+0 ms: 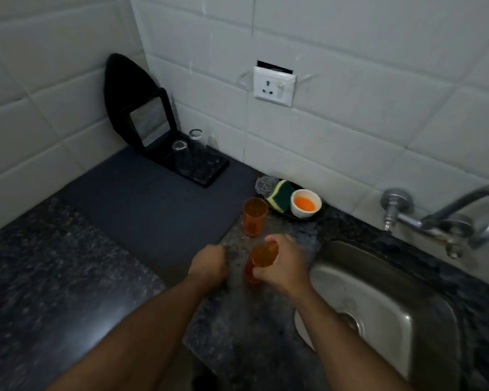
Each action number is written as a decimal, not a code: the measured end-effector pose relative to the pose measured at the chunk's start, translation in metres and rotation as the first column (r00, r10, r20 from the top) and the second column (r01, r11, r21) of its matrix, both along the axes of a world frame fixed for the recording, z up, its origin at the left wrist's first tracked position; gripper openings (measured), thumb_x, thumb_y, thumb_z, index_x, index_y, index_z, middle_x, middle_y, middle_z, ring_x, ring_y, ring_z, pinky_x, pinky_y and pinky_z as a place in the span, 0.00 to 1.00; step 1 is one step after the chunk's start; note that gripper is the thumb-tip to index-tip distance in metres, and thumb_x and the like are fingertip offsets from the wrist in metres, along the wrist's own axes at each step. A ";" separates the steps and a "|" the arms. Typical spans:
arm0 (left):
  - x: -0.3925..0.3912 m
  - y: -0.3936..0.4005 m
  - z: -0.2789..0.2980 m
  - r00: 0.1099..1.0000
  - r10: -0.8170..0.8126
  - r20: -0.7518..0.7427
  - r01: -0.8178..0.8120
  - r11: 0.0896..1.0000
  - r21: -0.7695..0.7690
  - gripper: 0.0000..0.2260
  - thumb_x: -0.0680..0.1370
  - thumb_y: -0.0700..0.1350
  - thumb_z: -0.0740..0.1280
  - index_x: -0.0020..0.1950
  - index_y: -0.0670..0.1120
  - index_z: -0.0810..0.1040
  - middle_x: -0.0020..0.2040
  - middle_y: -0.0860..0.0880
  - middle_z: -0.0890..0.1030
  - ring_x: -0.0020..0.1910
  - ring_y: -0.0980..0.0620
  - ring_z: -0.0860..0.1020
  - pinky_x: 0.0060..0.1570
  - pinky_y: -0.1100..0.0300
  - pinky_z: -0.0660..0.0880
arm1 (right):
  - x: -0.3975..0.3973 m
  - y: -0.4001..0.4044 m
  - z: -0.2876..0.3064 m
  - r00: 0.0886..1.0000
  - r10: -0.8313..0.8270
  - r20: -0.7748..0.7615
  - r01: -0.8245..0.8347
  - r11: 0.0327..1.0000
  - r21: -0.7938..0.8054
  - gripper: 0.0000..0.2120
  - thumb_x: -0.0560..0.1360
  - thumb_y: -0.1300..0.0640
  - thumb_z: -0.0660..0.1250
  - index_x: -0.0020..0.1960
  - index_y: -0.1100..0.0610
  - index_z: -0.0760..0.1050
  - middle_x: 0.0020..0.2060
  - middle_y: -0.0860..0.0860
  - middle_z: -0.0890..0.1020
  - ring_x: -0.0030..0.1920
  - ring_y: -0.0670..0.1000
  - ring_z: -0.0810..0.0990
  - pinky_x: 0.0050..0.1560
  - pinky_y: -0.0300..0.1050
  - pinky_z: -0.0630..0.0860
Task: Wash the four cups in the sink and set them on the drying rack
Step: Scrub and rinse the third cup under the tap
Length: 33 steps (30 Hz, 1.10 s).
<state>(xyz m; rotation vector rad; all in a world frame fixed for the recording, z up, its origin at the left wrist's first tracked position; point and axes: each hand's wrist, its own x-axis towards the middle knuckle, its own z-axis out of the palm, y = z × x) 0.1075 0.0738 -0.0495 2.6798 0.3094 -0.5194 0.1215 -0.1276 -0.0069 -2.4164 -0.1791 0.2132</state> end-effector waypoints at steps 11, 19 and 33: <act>0.051 -0.220 0.051 0.960 -0.183 0.212 0.222 0.959 -0.178 0.12 0.79 0.51 0.70 0.43 0.44 0.84 0.43 0.46 0.86 0.45 0.47 0.84 0.40 0.58 0.73 | -0.040 -0.201 0.031 0.915 -0.397 0.071 0.390 0.916 0.096 0.36 0.55 0.51 0.85 0.62 0.50 0.79 0.54 0.45 0.79 0.53 0.47 0.79 0.53 0.42 0.77; 0.111 -0.339 0.072 0.978 0.027 0.205 0.058 0.917 -0.395 0.19 0.80 0.57 0.72 0.48 0.40 0.80 0.42 0.44 0.81 0.42 0.45 0.80 0.38 0.54 0.72 | -0.027 -0.263 0.038 0.845 -0.528 0.087 0.520 0.848 0.101 0.39 0.58 0.52 0.87 0.67 0.51 0.77 0.57 0.46 0.79 0.54 0.46 0.77 0.50 0.39 0.72; 0.142 -0.346 0.050 0.994 0.027 0.107 0.036 0.837 -0.546 0.16 0.81 0.54 0.71 0.48 0.40 0.85 0.43 0.42 0.86 0.45 0.44 0.85 0.48 0.51 0.81 | -0.008 -0.253 0.029 0.792 -0.610 0.031 0.605 0.791 0.098 0.44 0.58 0.52 0.87 0.71 0.52 0.74 0.62 0.49 0.79 0.59 0.49 0.79 0.53 0.41 0.75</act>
